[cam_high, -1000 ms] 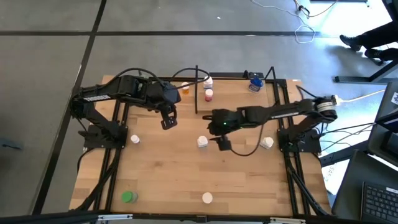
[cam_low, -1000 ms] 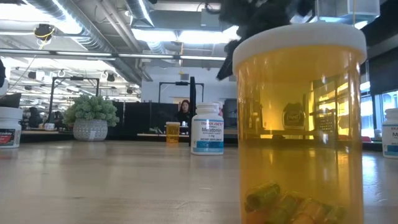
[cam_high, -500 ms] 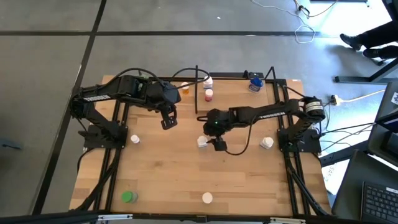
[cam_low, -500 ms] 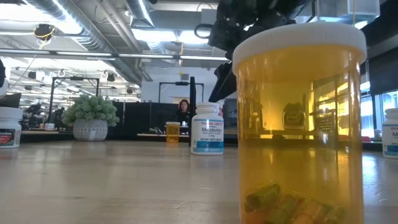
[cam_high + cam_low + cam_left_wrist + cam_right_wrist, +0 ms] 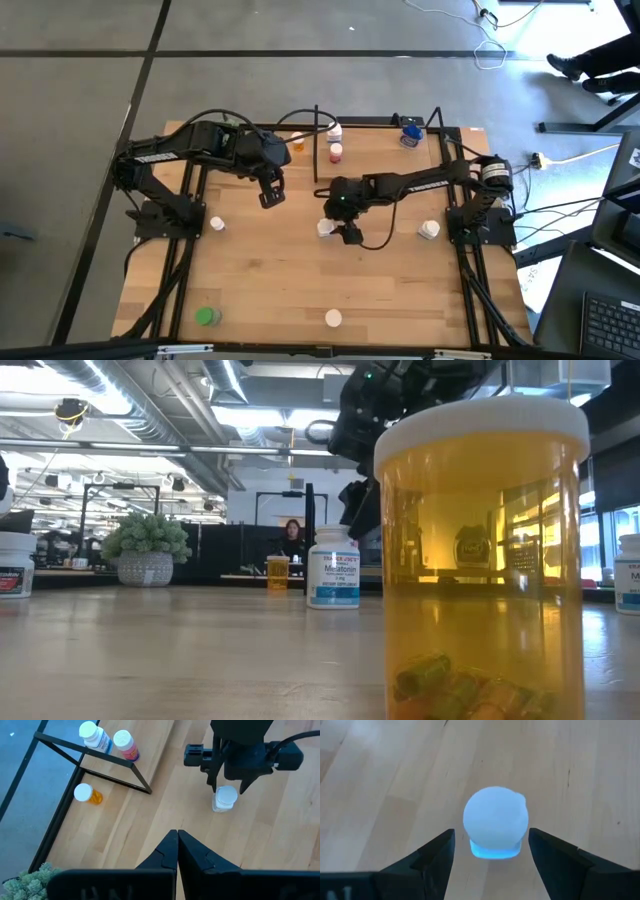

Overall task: Pick and place medicine bottles onto shelf by color
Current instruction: Put the white medicine bottle on the shelf

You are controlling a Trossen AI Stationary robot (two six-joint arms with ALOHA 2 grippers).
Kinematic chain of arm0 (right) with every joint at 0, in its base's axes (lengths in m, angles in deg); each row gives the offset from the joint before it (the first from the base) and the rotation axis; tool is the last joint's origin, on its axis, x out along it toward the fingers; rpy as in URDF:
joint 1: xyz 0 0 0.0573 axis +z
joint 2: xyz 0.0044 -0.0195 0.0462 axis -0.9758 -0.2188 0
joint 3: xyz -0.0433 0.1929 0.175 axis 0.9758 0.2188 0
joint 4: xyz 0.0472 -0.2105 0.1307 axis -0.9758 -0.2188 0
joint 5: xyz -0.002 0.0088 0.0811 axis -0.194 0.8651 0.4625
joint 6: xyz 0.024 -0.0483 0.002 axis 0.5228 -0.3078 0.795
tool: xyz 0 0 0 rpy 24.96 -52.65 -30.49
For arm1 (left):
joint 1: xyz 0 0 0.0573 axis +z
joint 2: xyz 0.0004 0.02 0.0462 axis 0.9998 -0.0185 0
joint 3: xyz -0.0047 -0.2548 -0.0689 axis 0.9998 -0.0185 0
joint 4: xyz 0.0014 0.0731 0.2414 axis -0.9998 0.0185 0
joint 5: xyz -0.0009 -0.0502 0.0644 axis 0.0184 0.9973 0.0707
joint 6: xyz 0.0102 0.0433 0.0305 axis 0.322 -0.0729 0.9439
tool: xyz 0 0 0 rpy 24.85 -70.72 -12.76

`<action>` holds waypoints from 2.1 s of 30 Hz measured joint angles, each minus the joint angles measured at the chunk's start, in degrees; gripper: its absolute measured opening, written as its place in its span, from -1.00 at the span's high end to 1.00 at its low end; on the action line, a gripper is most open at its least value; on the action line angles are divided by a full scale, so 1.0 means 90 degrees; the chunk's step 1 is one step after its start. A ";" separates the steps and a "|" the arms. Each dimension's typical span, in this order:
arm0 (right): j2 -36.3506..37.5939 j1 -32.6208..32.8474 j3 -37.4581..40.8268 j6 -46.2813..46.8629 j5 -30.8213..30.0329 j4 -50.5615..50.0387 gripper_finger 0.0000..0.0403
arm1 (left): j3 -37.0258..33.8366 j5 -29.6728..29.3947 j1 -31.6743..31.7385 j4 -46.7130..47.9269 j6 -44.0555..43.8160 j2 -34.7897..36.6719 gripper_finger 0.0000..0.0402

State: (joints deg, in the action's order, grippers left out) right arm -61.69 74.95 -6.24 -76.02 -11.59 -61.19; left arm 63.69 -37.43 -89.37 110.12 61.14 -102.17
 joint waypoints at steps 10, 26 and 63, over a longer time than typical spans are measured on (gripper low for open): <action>-0.0036 0.0003 -0.0002 0.0193 0.0001 0.0323 -0.27 | 0.0000 0.0000 0.0000 0.0000 0.0000 0.0000 1.00; -0.0094 0.0005 -0.0002 0.0189 -0.0209 0.0300 -0.27 | 0.0000 0.0000 0.0000 0.0000 -0.0002 0.0000 1.00; -0.0305 0.0007 -0.0007 0.0328 -0.0293 0.0310 -0.27 | 0.0000 -0.0002 0.0002 -0.0010 -0.0015 -0.0002 1.00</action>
State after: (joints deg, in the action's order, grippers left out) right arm -64.44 75.01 -6.31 -73.07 -14.23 -58.40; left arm 63.69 -37.45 -89.35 110.04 61.01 -102.19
